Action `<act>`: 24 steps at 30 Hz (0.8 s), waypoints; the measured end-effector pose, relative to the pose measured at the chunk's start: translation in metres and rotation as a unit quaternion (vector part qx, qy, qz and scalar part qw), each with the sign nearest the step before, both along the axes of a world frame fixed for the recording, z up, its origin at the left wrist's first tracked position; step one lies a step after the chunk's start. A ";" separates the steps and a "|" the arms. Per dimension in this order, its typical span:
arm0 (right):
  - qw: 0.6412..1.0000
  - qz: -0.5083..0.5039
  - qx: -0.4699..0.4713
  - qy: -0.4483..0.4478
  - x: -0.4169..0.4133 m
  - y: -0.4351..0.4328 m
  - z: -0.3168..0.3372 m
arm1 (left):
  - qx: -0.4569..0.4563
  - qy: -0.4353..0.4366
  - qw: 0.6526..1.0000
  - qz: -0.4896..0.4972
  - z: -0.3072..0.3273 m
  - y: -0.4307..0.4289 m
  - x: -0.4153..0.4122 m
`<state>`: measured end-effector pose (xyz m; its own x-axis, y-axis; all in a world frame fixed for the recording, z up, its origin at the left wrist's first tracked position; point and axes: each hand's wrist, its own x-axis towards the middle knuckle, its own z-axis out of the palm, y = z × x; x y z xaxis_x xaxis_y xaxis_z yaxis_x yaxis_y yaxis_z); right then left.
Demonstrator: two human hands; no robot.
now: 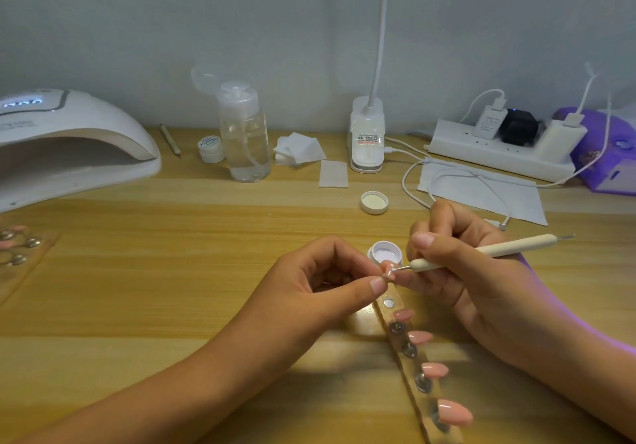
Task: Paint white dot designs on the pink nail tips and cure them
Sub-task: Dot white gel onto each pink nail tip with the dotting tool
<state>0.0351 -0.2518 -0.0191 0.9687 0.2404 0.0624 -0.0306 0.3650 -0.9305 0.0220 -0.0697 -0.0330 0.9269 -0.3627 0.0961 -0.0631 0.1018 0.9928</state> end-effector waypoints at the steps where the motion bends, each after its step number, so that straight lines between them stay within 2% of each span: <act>1: 1.000 0.003 0.002 0.000 0.000 0.000 0.000 | 0.000 0.000 1.000 0.000 0.000 0.000 0.000; 24: 1.000 0.006 0.003 -0.012 0.002 -0.001 -0.002 | 0.002 0.002 1.000 0.000 0.000 0.000 0.000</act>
